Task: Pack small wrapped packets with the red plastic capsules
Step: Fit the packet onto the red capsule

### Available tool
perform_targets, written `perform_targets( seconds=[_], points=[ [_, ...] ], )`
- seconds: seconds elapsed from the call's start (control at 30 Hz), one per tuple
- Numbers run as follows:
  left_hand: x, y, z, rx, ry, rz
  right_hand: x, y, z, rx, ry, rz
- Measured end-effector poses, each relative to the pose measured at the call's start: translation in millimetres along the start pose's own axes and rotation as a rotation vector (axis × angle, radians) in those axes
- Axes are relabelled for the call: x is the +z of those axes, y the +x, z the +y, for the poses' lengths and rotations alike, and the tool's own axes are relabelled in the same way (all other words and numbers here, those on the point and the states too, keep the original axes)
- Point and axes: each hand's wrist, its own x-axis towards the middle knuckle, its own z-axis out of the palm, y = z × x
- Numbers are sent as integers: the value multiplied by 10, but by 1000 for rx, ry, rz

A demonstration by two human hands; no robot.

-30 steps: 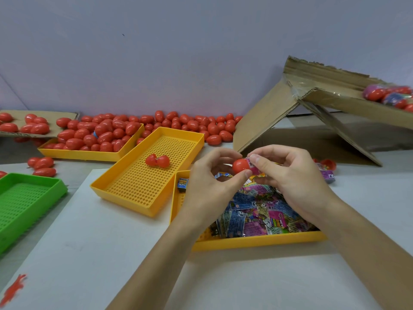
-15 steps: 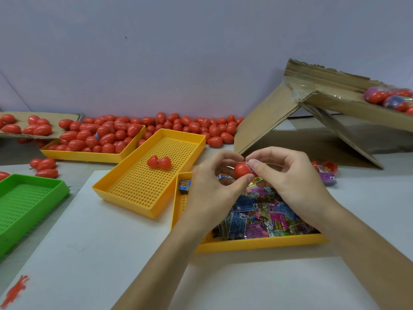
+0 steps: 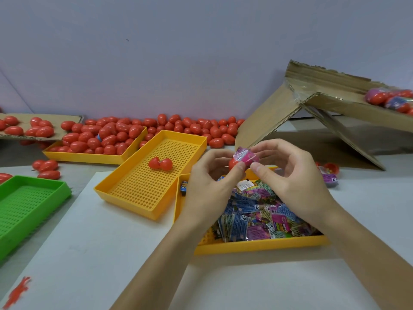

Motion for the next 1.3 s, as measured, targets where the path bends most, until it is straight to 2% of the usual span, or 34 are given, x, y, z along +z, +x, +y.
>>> perform_targets(
  seconds=[0.1, 0.3, 0.4, 0.53, 0.63, 0.73, 1.0, 1.17, 1.3],
  points=[
    [-17, 6, -16, -58, -118, 2, 37, -27, 2, -74, -134, -15],
    [-33, 0, -54, -84, -141, -59, 55, -36, 32, -218, -369, 6],
    [-44, 11, -76, -118, -154, -69, 49, -31, 43, -251, -398, 8],
    [-31, 17, -82, -215, -291, -77, 47, -36, 33, -274, -381, -20],
    [-25, 21, -85, -222, -328, -146, 47, -42, 17, -276, -356, -55],
    [-19, 11, -81, -208, -279, -190, 51, -44, 13, -279, -323, -83],
    [-13, 12, -77, -177, -183, -189, 39, -35, 28, -283, -357, -90],
    [-3, -8, -50, -134, -5, -268, 5, -20, 24, -283, -347, -106],
    [-10, 0, 5, -152, -19, -345, -18, -13, -7, -267, -292, -119]
  ],
)
